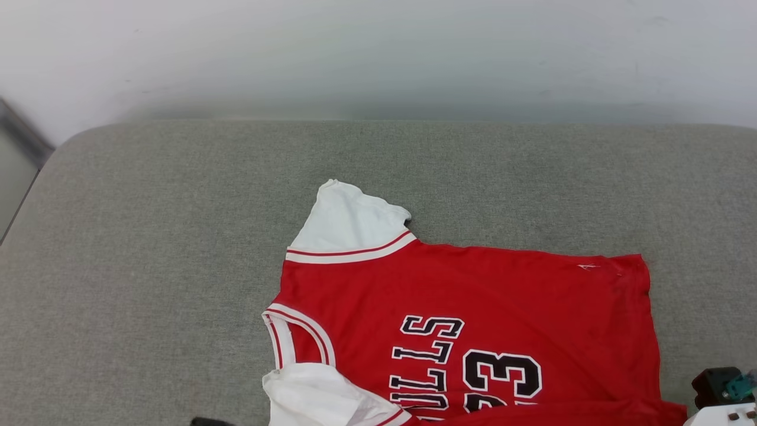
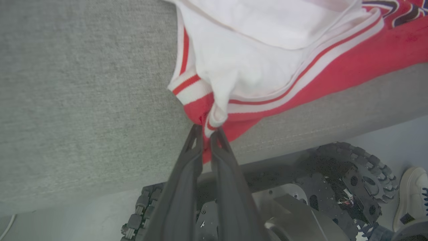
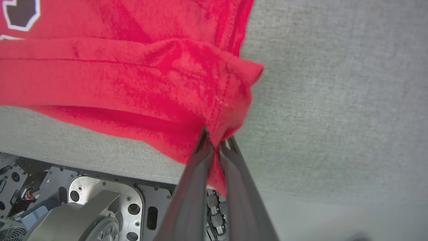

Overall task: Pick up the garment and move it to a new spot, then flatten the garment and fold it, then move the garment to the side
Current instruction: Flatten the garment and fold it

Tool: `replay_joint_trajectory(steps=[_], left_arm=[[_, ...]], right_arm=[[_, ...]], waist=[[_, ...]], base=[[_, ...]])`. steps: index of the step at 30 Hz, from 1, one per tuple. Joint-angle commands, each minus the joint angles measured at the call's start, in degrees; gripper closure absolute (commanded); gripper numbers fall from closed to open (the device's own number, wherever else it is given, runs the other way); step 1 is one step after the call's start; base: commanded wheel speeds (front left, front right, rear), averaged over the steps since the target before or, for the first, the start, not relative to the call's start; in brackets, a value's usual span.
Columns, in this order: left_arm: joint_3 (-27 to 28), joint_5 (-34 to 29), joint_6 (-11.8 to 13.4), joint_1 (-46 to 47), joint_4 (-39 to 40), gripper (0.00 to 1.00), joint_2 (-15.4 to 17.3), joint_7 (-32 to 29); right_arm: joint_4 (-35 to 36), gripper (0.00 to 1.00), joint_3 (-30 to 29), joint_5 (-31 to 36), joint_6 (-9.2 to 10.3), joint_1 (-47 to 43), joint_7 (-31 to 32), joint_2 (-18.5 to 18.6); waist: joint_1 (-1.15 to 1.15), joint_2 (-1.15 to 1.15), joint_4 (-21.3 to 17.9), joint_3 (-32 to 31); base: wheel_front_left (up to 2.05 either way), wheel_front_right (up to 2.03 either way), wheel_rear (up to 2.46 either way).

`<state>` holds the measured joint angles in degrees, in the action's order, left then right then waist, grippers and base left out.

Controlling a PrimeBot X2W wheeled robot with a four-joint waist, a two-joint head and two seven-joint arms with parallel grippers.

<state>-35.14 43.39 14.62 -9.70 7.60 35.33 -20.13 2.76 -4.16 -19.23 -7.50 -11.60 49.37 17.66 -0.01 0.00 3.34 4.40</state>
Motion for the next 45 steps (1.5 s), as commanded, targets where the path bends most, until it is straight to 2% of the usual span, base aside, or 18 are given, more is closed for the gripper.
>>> replay_joint_trajectory(steps=[1,6,7,8,9,10,13,16,24,29,34,40,43,45], left_arm=[[1.2,0.0,-0.1,1.5,-0.7,1.0,-0.7,2.0],[1.8,-0.4,-0.9,2.6,-2.9,1.0,-0.4,3.6],[1.6,-0.4,-1.2,2.8,-3.2,1.0,-0.4,3.5],[1.6,-0.3,-1.2,2.9,-3.4,0.4,-0.4,3.6],[1.7,-0.2,-1.3,2.9,-3.6,0.02,-0.6,4.0],[2.0,0.4,-1.2,2.8,-3.7,0.0,-1.0,4.3],[3.7,1.0,-2.2,3.3,-3.0,0.0,-1.6,7.4],[6.0,0.3,-2.1,4.1,-2.6,0.0,-2.4,12.4],[10.7,-5.9,-3.0,9.0,-0.3,0.0,-3.6,28.5],[11.3,-8.3,-3.1,13.1,-0.8,0.0,-4.0,31.6],[10.8,-9.2,-5.1,19.7,-3.1,0.0,-2.4,28.3],[9.1,-10.0,-11.2,33.7,-8.6,0.0,1.3,18.8],[7.7,-7.5,-15.6,40.2,-12.2,0.0,2.2,11.4],[7.5,-6.2,-17.5,44.5,-14.8,0.0,3.2,6.7]], right_arm=[[-0.5,1.0,-0.8,0.4,0.02,1.0,-0.8,-0.3],[-1.2,1.0,-1.5,1.9,0.03,1.7,-2.1,0.4],[-1.2,0.47,-1.8,2.0,0.03,2.1,-2.8,0.0],[-1.2,0.0,-2.0,2.0,0.03,2.4,-3.6,-0.5],[-1.3,0.0,-2.0,1.9,0.03,2.5,-4.2,-0.9],[-1.1,0.0,-1.9,1.6,0.02,2.5,-4.8,-1.2],[0.1,0.0,-2.1,0.8,0.02,3.7,-7.5,-1.3],[1.4,0.0,-2.5,0.8,0.02,4.5,-12.4,-1.3],[5.3,0.0,-2.0,1.5,0.02,8.8,-29.9,-2.4],[5.7,0.0,-0.4,2.8,0.02,11.0,-38.7,-2.9],[5.7,0.0,1.4,3.7,0.02,12.8,-41.5,-3.8],[5.6,0.0,3.5,4.7,0.02,15.9,-43.3,-5.0],[5.2,0.0,5.0,4.1,0.02,17.2,-43.2,-5.4],[4.8,0.0,5.9,4.1,0.02,18.4,-43.6,-5.2]], waist=[[0.01,0.0,0.0,0.1],[0.01,0.0,0.2,0.2],[0.01,0.0,0.2,0.2],[0.01,0.0,0.2,0.1],[0.01,0.0,0.2,0.0],[0.01,0.0,0.2,-0.2],[0.01,0.0,0.1,-0.9],[0.01,0.0,0.0,-1.5],[0.01,0.0,-1.2,-1.4],[0.01,0.0,-2.9,0.2],[0.01,0.0,-5.7,3.6],[0.01,0.0,-10.3,8.6],[0.01,0.0,-12.6,11.4],[0.01,0.0,-14.1,13.2]], base=[[0.0,0.0,0.0],[0.0,0.0,0.0],[0.0,0.0,0.0],[0.0,0.0,0.0],[0.0,0.0,0.0],[0.0,0.0,0.0],[0.0,0.0,0.0],[0.0,0.0,0.0],[0.0,0.0,0.0],[0.0,0.0,0.0],[0.0,0.0,0.0],[0.0,0.0,0.0],[0.0,0.0,0.0],[0.0,0.0,0.0]])
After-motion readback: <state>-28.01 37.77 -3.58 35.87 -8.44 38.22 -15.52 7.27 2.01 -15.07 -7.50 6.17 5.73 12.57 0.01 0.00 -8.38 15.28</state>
